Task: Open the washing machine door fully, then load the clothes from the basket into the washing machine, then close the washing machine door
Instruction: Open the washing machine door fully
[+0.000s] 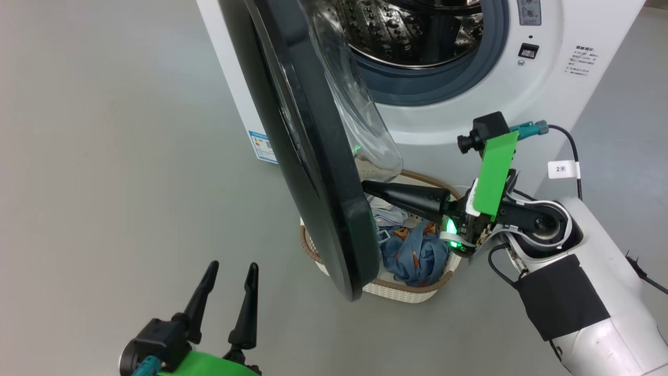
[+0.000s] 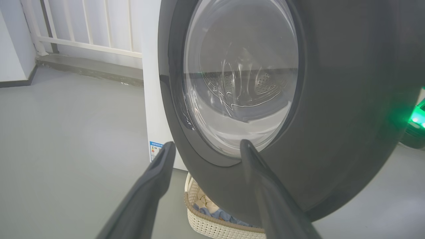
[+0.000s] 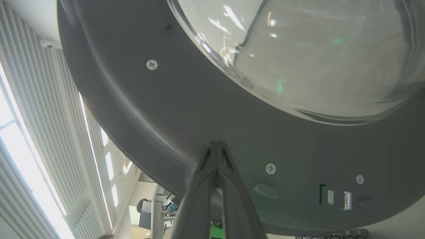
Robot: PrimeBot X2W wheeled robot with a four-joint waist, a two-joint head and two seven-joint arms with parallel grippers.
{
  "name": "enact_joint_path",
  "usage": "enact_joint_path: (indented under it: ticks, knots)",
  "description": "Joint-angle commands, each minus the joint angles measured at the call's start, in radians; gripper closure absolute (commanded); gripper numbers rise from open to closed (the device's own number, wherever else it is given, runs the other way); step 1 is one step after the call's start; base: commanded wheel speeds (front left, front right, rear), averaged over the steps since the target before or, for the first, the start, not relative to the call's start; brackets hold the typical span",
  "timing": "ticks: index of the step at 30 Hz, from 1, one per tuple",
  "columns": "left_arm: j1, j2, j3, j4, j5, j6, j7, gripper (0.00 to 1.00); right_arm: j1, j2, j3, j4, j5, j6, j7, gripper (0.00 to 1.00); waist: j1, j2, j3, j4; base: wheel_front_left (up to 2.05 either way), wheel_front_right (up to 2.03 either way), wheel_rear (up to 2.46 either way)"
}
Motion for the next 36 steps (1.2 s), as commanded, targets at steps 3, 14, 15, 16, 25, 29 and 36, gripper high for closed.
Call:
enact_joint_path:
  ticks: [3,14,15,16,25,29,36]
  knots:
    - [-0.01,0.011,0.038,-0.019,0.006,-0.001,-0.006,0.0,0.005,0.032,0.014,-0.032,-0.009,0.006,-0.015,1.0,0.0,0.0,-0.002,-0.006,0.0,0.0,0.0]
    - [-0.023,0.011,0.071,0.007,0.033,-0.005,-0.006,0.0,0.062,0.018,-0.015,-0.066,-0.057,0.006,-0.093,0.0,0.0,0.0,-0.034,-0.066,0.0,0.0,0.0]
    - [-0.024,0.011,0.076,0.011,0.035,-0.005,-0.006,0.0,0.07,0.015,-0.015,-0.07,-0.061,0.006,-0.098,0.0,0.0,0.0,-0.039,-0.074,0.0,0.0,0.0]
    - [-0.025,0.011,0.08,0.015,0.039,-0.006,-0.006,0.0,0.079,0.013,-0.016,-0.075,-0.063,0.006,-0.105,0.0,0.0,0.0,-0.044,-0.082,0.0,0.0,0.0]
    - [-0.008,0.031,0.102,0.021,0.039,-0.008,-0.006,0.0,0.159,-0.023,-0.028,-0.087,-0.093,0.006,-0.185,0.0,0.0,0.0,-0.075,-0.16,0.0,0.0,0.0]
    - [0.0,0.038,0.114,0.016,0.035,-0.008,-0.006,0.0,0.18,-0.044,-0.024,-0.083,-0.111,0.006,-0.222,0.0,0.0,0.0,-0.079,-0.185,0.0,0.0,0.0]
    - [0.025,0.043,0.15,0.009,0.034,-0.008,-0.006,0.0,0.248,-0.094,-0.012,-0.083,-0.139,0.006,-0.321,0.0,0.0,0.0,-0.097,-0.231,0.0,0.0,0.0]
